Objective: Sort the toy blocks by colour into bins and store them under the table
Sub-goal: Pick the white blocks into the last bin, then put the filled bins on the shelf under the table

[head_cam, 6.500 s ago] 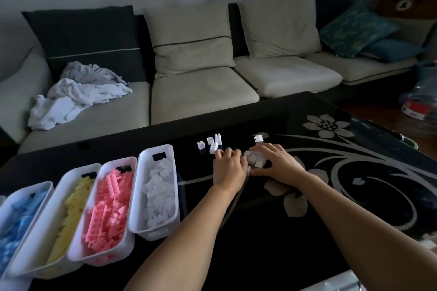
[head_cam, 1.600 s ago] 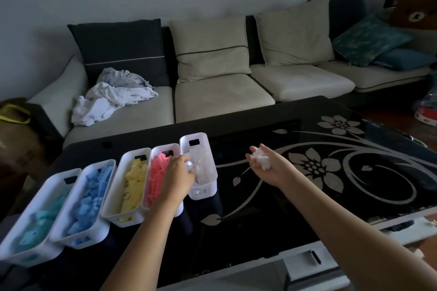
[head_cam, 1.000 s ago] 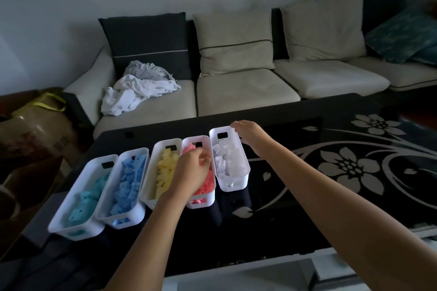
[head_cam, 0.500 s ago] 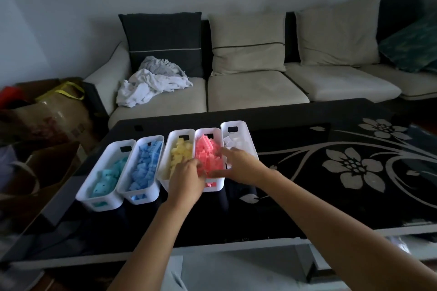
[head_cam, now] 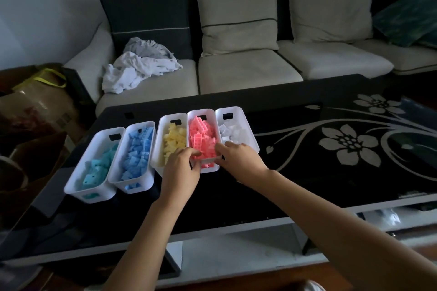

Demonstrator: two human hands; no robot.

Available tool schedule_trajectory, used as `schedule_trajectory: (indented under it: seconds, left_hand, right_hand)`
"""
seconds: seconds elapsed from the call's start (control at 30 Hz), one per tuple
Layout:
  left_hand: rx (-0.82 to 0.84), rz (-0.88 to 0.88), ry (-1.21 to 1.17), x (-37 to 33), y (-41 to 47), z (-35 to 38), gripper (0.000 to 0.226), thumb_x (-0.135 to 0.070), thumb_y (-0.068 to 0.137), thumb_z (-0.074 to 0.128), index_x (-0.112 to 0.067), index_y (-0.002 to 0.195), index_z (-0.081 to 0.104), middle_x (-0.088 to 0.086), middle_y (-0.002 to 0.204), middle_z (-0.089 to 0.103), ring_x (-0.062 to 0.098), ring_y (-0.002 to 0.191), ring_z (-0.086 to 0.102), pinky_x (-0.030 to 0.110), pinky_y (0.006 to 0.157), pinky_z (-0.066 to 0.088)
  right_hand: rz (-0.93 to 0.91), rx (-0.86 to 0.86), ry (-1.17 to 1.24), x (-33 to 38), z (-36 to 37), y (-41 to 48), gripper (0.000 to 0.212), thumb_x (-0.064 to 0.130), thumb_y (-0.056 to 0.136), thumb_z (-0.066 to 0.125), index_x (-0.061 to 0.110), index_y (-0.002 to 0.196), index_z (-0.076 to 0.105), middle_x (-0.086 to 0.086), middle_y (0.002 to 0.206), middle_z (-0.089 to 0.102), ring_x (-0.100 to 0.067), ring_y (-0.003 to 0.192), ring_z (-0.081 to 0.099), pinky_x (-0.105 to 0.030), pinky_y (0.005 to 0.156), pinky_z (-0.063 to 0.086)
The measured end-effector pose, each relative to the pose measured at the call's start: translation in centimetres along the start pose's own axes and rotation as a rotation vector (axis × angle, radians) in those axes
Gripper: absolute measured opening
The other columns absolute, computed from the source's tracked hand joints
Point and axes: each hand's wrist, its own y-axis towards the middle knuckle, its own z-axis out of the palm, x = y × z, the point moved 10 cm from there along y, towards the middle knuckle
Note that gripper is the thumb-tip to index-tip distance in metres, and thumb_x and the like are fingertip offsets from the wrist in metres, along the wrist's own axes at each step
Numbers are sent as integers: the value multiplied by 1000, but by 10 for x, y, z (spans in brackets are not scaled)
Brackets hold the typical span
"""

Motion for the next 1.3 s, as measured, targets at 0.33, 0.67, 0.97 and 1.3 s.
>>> schedule_trajectory:
  seconds: [0.33,0.67,0.97,1.3]
  left_hand:
    - [-35,104,-79,-61,-1,14,17,-11,86,65,-8,103,69,4,103,68,18,95,62,20,79,43]
    - [158,191,-126,-124,-14,85,21,-11,86,65,-9,107,66,4,109,67,17,104,62,15,82,41]
    - [105,-66,473,-57,6,48,44,-14,81,66,1,120,53,22,117,59,39,113,51,48,102,37]
    - [335,190,209,-86,-47,46,17,5,80,52,-3,79,66,10,80,59,28,93,52,24,63,38]
  right_hand:
    - [-9,60,148,-35,-37,-33,35,29,93,54,19,126,48,-3,108,63,-21,91,62,-32,73,49]
    - [157,84,153,-131,-68,-112,32,28,91,58,24,122,55,4,117,61,-13,109,54,-32,95,44]
    - [121,95,-31,-112,-58,-118,23,30,88,63,17,106,68,1,108,61,-15,107,49,-31,92,37]
    - [321,-9,115,-104,-98,-112,42,52,82,62,13,93,68,3,83,62,-18,82,60,-29,70,47]
